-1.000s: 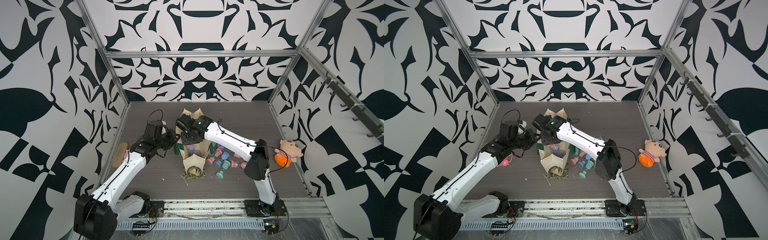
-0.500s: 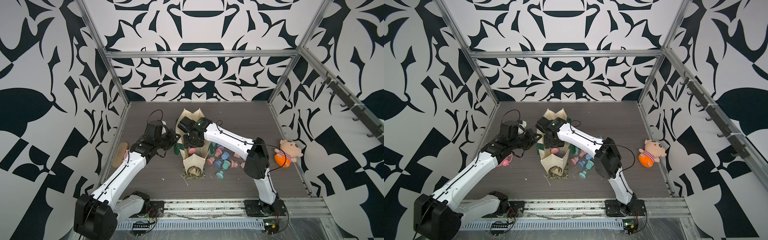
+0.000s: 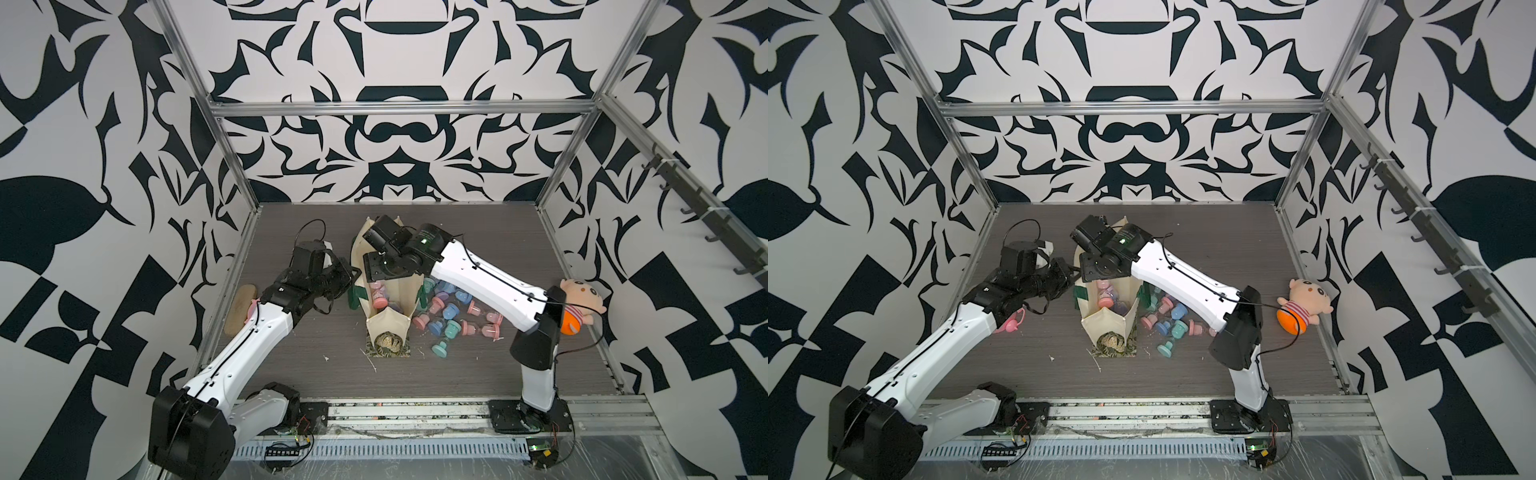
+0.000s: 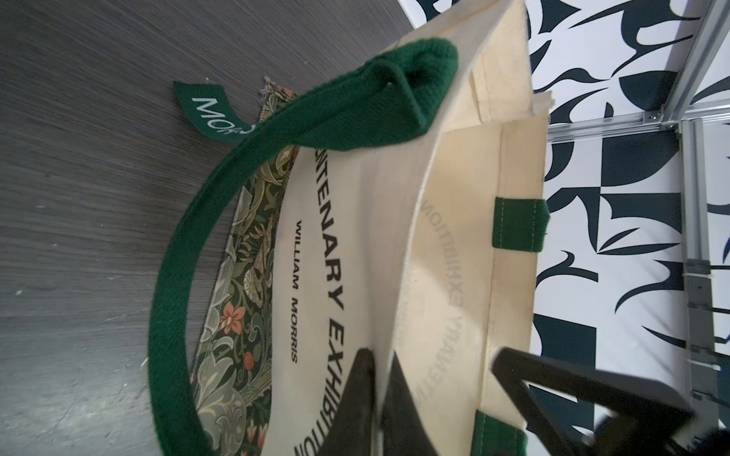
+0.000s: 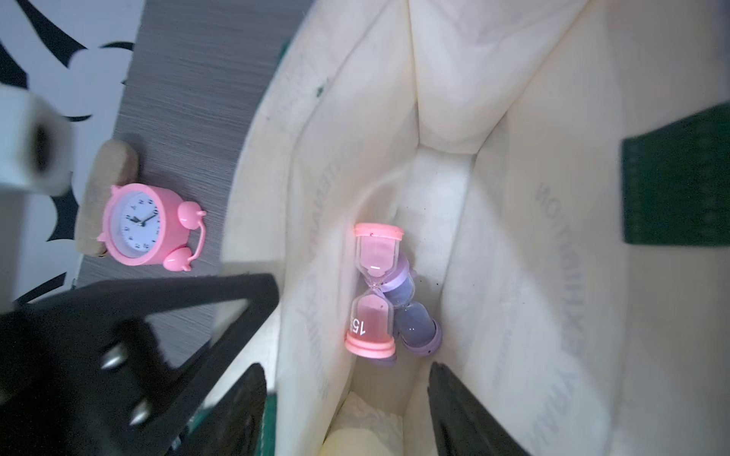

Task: Put the hourglass into the canvas bag
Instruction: Place the hourglass in the canvas bag.

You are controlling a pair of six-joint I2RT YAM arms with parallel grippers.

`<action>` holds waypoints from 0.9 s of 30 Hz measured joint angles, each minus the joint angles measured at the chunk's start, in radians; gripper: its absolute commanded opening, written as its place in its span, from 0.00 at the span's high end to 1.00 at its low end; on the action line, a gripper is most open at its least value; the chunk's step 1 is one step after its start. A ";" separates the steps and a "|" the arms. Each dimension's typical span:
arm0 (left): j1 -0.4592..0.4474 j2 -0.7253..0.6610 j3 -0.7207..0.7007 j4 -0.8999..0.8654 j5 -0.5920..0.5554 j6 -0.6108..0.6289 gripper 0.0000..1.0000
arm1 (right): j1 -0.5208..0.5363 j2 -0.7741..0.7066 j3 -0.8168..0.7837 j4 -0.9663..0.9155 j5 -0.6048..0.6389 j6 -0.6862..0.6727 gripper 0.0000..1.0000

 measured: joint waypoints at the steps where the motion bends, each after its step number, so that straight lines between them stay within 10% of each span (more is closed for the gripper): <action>1: 0.000 0.000 0.000 0.000 0.000 0.000 0.88 | 0.003 -0.023 0.000 0.002 0.014 -0.008 0.30; 12: 0.000 -0.004 0.000 -0.014 -0.008 0.002 0.89 | -0.034 -0.327 -0.285 0.037 0.209 -0.058 0.24; 27: 0.000 -0.005 0.000 -0.016 -0.008 0.005 0.89 | -0.527 -0.551 -0.880 0.063 0.097 -0.037 0.25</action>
